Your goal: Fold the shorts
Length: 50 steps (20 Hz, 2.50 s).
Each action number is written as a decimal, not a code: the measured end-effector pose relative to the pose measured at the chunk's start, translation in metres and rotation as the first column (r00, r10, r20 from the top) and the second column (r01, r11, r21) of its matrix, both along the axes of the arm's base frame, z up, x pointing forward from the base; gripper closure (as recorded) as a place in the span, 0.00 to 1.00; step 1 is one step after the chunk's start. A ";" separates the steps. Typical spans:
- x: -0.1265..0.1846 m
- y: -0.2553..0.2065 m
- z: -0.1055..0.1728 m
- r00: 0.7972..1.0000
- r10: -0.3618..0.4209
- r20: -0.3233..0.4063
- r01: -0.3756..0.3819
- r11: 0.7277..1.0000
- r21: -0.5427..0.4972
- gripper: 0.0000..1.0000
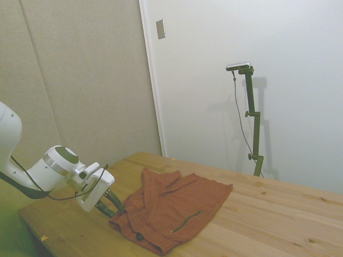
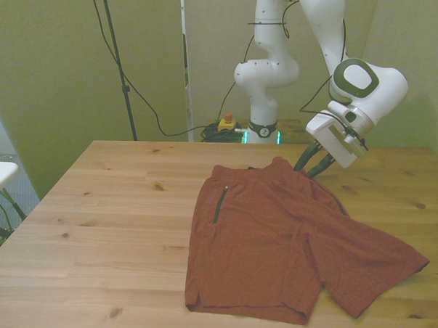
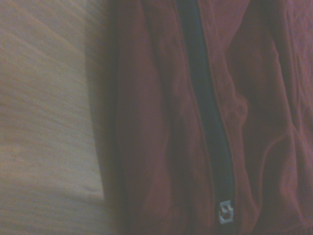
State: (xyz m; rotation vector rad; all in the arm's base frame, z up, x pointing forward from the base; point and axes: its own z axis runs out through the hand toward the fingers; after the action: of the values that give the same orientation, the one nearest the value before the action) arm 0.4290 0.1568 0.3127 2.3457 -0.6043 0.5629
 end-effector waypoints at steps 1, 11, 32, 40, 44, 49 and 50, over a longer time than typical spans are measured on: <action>0.000 0.000 0.000 1.000 0.000 -0.001 0.000 1.000 0.000 1.00; 0.002 0.001 0.002 1.000 0.004 0.007 -0.004 1.000 0.010 1.00; 0.022 -0.012 0.126 0.987 -0.110 0.117 0.061 0.930 0.361 1.00; 0.030 -0.083 0.184 0.989 -0.147 0.033 0.099 0.796 0.598 1.00; 0.035 -0.142 0.183 0.979 -0.203 -0.008 0.160 0.744 0.649 1.00; 0.030 -0.220 0.185 0.965 -0.255 -0.053 0.215 0.668 0.712 1.00; 0.028 -0.230 0.184 0.962 -0.265 -0.056 0.224 0.662 0.715 1.00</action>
State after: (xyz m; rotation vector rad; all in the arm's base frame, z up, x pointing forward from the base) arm 0.4571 -0.0733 0.4968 2.8924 -1.3512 0.2765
